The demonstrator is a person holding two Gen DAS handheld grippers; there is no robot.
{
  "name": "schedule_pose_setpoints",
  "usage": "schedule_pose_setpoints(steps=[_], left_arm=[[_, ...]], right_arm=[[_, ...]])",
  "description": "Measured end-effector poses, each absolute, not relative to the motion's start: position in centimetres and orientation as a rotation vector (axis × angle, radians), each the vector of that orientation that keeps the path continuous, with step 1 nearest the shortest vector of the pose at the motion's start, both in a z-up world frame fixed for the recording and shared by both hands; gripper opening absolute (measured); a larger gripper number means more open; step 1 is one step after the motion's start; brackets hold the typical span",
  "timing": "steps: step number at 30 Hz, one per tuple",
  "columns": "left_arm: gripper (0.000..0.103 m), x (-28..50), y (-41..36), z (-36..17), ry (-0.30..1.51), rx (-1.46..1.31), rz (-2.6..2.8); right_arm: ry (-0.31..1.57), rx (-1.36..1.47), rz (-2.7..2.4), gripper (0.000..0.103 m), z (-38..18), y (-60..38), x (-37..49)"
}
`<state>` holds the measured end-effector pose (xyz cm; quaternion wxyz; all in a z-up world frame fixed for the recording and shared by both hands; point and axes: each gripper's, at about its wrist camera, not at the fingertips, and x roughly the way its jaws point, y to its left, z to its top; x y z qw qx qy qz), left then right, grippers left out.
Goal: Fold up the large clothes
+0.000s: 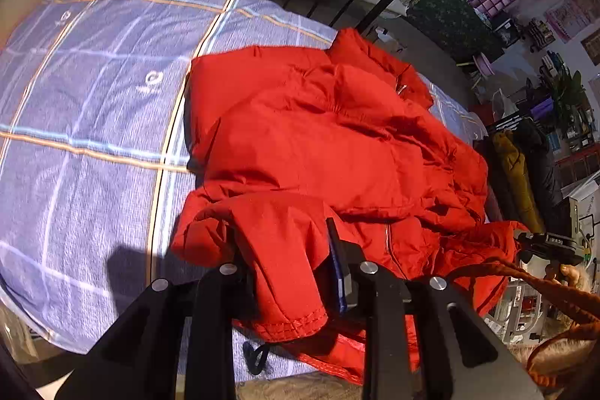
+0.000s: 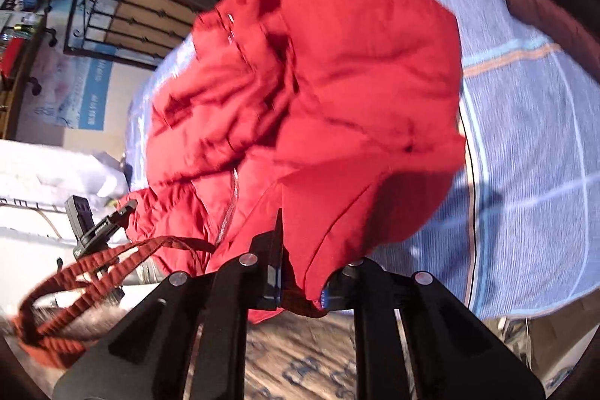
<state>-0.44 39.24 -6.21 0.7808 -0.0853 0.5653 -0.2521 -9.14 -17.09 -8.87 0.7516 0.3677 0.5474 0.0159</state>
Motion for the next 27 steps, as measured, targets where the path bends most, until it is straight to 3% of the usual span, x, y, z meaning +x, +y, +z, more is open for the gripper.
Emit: schedule_pose_setpoints(steps=[14,27], left_arm=[[0.023,11.5,35.0,-1.0,1.078,-0.156,-0.474],[0.023,20.5,30.1,-3.4,1.125,-0.081,-0.330]], right_arm=[[0.980,0.878,-0.050,0.013,-4.3,-22.8,0.0],[0.968,0.972,-0.230,0.013,-6.1,-26.6,8.1]])
